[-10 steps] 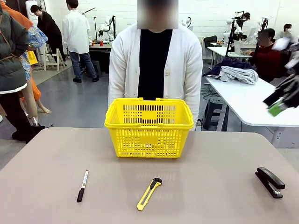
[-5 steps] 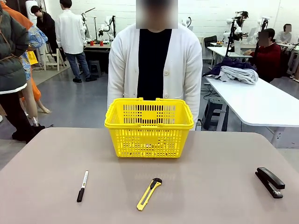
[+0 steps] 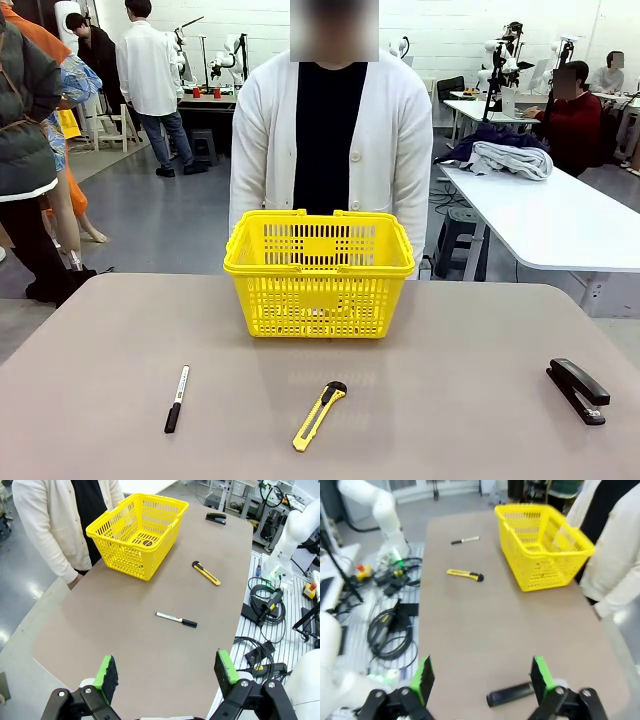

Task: Place the items the person wants into the basket.
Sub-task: Pick up the item the person points to and place it in the Market Basket.

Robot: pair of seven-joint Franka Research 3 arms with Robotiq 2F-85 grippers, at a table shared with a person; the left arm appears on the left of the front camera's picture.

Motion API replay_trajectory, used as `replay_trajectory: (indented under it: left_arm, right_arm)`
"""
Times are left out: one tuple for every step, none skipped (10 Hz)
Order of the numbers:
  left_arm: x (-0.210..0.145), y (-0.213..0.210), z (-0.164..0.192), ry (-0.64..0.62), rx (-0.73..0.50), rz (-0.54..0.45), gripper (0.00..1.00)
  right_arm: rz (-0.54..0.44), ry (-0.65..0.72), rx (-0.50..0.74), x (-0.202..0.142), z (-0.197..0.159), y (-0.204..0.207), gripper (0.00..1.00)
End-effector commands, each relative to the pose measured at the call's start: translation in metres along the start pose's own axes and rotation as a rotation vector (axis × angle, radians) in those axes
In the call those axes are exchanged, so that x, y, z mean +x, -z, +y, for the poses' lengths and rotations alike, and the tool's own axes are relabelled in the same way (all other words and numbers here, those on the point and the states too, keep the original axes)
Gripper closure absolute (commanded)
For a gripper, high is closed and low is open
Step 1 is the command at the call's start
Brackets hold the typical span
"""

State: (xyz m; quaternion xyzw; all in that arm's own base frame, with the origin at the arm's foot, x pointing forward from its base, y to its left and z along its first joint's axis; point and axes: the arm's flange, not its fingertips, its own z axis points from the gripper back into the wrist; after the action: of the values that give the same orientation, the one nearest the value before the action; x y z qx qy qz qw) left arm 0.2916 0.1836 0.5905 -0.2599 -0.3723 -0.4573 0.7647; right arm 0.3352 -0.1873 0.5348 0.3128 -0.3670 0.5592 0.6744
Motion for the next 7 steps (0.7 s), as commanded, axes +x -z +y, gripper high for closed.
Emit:
replay_trajectory:
  left_arm:
    - [0.0005, -0.0009, -0.0007, 0.007, -0.001, -0.012, 0.0]
    - [0.0005, -0.0009, -0.0007, 0.007, -0.001, -0.012, 0.0]
    - [0.0005, -0.0009, -0.0007, 0.007, -0.001, -0.012, 0.0]
    - [0.0005, -0.0009, -0.0007, 0.007, -0.001, -0.012, 0.0]
    - [0.0005, -0.0009, -0.0007, 0.007, -0.001, -0.012, 0.0]
    - [0.0005, -0.0009, -0.0007, 0.007, -0.001, -0.012, 0.0]
    - [0.0005, -0.0009, -0.0007, 0.007, -0.001, -0.012, 0.0]
  right_arm:
    - [-0.061, -0.014, -0.011, -0.0024, -0.0011, 0.0017, 0.0]
    - [-0.085, -0.013, -0.02, -0.0042, -0.0028, 0.0003, 0.0]
    - [-0.092, -0.012, -0.017, -0.0038, -0.0046, 0.0012, 0.0]
    - [-0.086, -0.026, -0.012, 0.0013, -0.0058, 0.0058, 0.0]
    - [-0.063, 0.012, -0.021, -0.0042, -0.003, -0.0017, 0.0]
    - [-0.063, 0.012, -0.021, -0.0042, -0.003, -0.0017, 0.0]
    - [-0.063, 0.012, -0.021, -0.0042, -0.003, -0.0017, 0.0]
